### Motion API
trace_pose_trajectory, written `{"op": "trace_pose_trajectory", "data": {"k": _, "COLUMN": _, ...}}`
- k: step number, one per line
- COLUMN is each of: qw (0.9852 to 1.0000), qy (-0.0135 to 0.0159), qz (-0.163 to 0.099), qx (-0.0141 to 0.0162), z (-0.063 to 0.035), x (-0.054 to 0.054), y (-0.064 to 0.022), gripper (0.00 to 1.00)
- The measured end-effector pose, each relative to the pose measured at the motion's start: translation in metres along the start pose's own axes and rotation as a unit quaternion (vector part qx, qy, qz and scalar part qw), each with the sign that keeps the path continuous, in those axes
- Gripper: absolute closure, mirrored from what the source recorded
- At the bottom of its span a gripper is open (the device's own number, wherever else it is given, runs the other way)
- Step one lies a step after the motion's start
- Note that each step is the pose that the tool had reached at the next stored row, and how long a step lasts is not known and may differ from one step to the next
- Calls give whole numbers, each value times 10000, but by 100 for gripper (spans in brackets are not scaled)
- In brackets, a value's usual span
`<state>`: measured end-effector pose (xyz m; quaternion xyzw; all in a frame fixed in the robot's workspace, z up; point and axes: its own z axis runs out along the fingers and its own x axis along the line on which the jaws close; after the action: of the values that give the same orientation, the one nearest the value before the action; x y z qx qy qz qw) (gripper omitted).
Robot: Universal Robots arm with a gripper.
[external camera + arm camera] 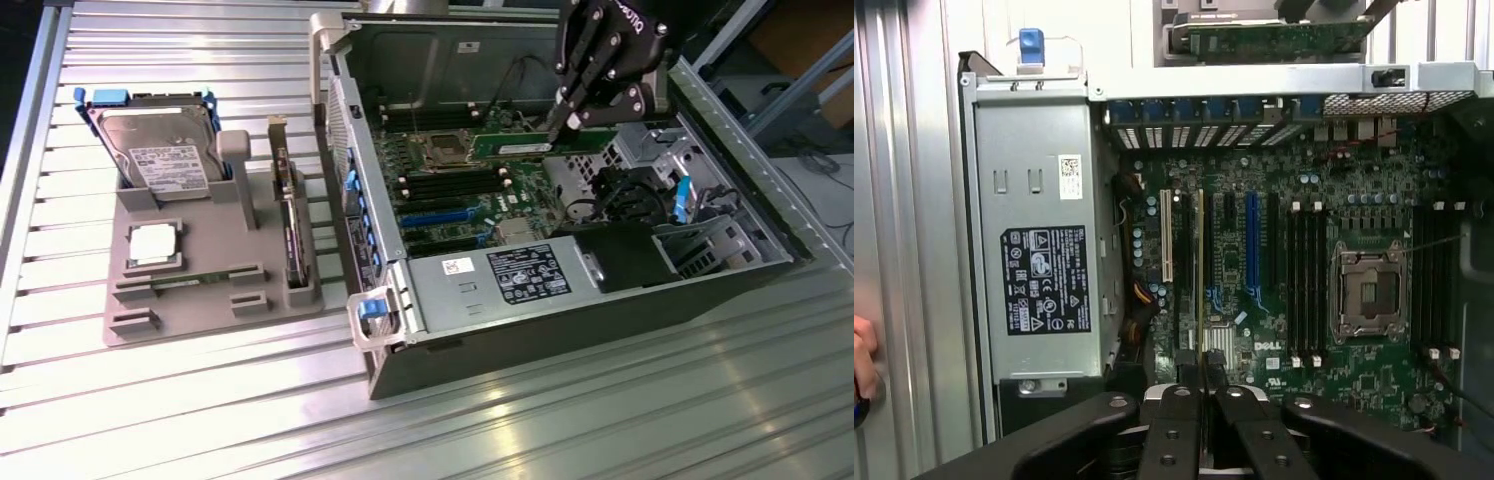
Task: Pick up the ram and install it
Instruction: 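Pick up the ram and move it above insertion slot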
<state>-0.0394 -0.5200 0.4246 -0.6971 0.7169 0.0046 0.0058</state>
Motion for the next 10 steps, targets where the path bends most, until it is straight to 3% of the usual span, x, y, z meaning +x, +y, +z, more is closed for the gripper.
{"op": "trace_pose_trajectory", "data": {"k": 10, "qw": 10000, "qy": 0, "qz": 0, "qx": 0, "z": 1, "x": -6, "y": -207, "gripper": 88}}
